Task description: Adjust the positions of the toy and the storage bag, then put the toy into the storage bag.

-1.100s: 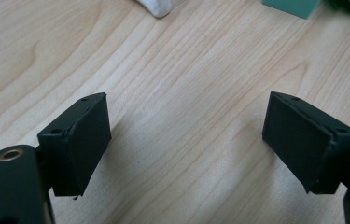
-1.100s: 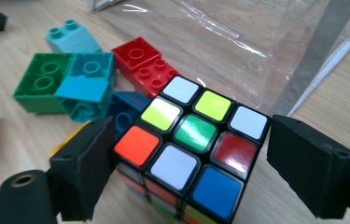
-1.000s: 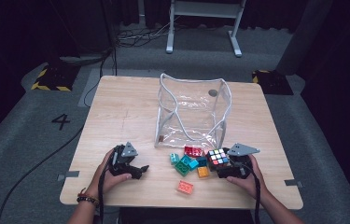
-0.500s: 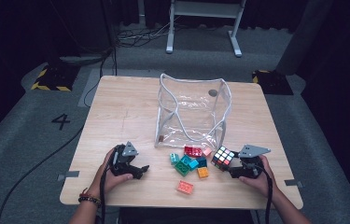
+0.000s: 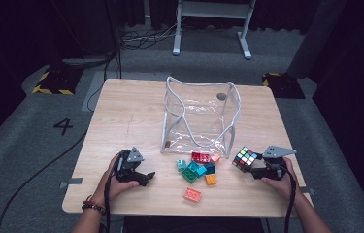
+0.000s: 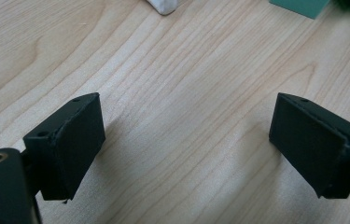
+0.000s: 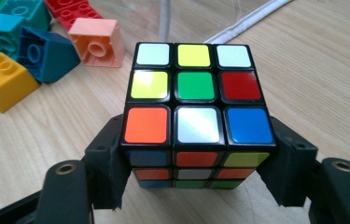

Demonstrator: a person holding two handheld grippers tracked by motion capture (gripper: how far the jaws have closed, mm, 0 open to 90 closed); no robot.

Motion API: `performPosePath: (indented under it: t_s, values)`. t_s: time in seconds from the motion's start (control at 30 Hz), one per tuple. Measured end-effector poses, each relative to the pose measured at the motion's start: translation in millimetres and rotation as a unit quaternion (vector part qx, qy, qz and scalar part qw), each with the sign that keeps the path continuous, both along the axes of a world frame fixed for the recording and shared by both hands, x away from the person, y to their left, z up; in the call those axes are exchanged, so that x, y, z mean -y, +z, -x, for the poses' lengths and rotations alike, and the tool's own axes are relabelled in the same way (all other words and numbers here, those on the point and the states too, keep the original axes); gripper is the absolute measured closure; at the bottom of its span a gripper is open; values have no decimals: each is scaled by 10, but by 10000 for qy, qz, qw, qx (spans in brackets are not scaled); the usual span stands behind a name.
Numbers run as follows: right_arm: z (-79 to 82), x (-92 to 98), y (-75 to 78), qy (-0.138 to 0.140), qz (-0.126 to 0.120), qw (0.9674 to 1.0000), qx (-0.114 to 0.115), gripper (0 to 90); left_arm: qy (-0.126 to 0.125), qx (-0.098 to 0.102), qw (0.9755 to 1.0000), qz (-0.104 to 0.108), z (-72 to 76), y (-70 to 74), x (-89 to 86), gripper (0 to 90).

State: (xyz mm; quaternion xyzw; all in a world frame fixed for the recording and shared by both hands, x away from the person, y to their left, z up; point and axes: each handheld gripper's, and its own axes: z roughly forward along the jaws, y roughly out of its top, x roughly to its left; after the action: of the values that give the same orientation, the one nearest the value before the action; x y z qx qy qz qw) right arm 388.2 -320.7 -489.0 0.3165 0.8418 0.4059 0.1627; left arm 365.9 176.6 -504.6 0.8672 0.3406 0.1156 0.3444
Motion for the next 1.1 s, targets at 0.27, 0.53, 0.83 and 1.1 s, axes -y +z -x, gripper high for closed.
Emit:
performPosePath:
  t_s: [0.27,0.53,0.83,1.1]
  values:
    - [-71,-97,-121,-237,165,9995,-110,297,2,-29,10000,15,-3,0,1,101]
    - [-100,-106,-116,-211,116,9996,-112,338,-7,-27,10000,8,-4,0,0,101]
    - [-100,-97,-105,-176,159,9996,-124,339,1,-29,10000,14,-3,0,1,101]
    - [-88,-76,-83,-224,213,9995,-66,340,-5,-20,10000,4,-6,1,-1,100]
